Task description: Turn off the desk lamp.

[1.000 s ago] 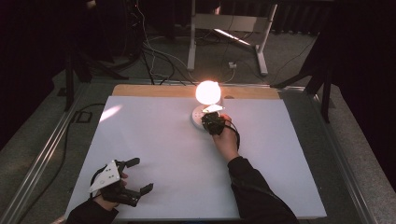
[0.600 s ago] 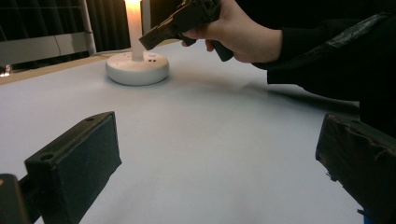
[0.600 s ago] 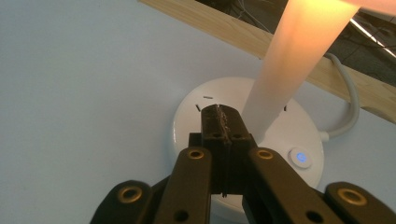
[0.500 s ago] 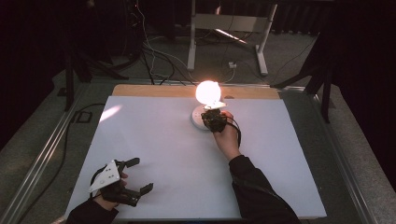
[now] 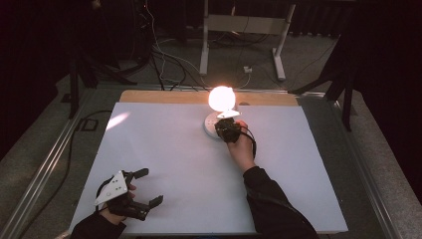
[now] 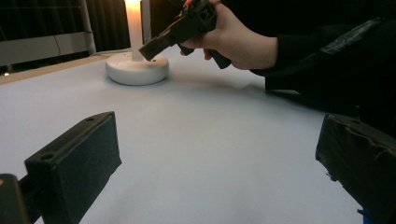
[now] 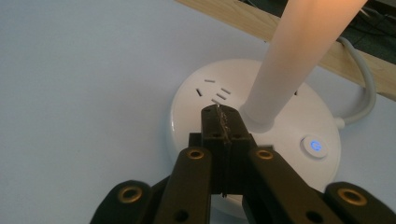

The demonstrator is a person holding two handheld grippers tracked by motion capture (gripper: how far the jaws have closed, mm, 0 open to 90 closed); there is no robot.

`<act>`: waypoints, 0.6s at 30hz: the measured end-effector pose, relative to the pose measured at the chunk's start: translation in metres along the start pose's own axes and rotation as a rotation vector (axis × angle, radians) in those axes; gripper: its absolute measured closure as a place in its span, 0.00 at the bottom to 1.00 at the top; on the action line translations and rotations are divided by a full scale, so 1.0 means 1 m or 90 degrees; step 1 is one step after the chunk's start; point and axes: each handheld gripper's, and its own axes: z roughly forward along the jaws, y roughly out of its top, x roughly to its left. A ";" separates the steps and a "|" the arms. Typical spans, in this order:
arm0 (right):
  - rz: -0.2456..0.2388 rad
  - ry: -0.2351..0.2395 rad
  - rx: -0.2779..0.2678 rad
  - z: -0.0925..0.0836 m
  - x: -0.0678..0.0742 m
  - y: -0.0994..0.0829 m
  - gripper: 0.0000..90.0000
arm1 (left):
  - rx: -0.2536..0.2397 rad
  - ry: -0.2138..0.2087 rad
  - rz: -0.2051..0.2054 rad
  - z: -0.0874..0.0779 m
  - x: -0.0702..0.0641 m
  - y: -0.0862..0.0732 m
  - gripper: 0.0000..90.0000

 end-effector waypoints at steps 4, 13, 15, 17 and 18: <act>0.001 0.000 0.004 0.002 0.000 -0.002 1.00 | 0.000 0.000 0.000 0.000 0.000 0.000 0.01; 0.001 0.000 0.005 0.005 -0.001 -0.006 1.00 | -0.001 -0.001 -0.001 0.000 0.000 0.000 0.01; 0.005 0.002 0.004 0.004 -0.002 -0.007 1.00 | 0.000 -0.001 0.001 0.000 0.000 0.000 0.01; 0.010 -0.002 0.004 0.004 -0.001 -0.007 1.00 | 0.000 -0.001 0.001 0.001 -0.001 0.000 0.01; 0.004 -0.004 0.007 0.005 0.000 -0.006 1.00 | 0.000 -0.001 0.001 0.001 -0.001 0.000 0.01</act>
